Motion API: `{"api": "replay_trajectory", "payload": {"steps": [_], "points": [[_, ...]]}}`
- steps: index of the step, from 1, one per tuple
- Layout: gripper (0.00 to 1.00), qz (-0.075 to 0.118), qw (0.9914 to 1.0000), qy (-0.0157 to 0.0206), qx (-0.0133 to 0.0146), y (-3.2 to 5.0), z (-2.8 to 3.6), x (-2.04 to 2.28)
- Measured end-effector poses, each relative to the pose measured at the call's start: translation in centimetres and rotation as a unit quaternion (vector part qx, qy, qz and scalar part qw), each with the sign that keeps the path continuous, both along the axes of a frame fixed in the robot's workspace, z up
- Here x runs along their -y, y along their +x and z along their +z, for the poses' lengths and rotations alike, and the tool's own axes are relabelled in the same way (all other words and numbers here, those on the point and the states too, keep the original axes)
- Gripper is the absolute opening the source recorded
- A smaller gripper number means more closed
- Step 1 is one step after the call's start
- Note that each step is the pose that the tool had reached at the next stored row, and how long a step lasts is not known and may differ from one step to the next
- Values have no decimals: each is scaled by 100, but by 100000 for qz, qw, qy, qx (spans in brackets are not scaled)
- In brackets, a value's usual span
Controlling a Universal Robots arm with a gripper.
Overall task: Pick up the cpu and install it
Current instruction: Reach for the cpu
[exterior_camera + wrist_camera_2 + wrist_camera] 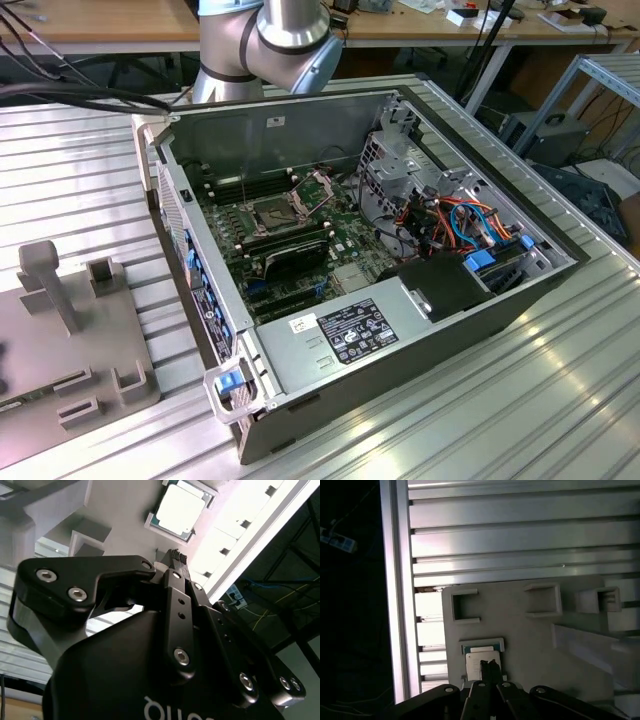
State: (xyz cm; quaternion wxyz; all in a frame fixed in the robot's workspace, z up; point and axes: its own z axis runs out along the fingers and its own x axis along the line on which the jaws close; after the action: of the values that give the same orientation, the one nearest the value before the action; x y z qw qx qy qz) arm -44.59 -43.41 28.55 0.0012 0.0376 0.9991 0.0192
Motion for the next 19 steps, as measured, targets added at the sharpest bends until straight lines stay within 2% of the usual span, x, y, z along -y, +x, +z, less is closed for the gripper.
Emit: {"api": "replay_trajectory", "payload": {"steps": [2, 3, 8, 19], "points": [[11, -2, 100000, -34, -136, -3, -5, 39], [11, -4, 100000, -113, -275, -4, -11, 71], [11, 4, 99998, -305, -633, -7, -24, 152], [11, -3, 99997, -313, -637, -8, -27, 157]]}}
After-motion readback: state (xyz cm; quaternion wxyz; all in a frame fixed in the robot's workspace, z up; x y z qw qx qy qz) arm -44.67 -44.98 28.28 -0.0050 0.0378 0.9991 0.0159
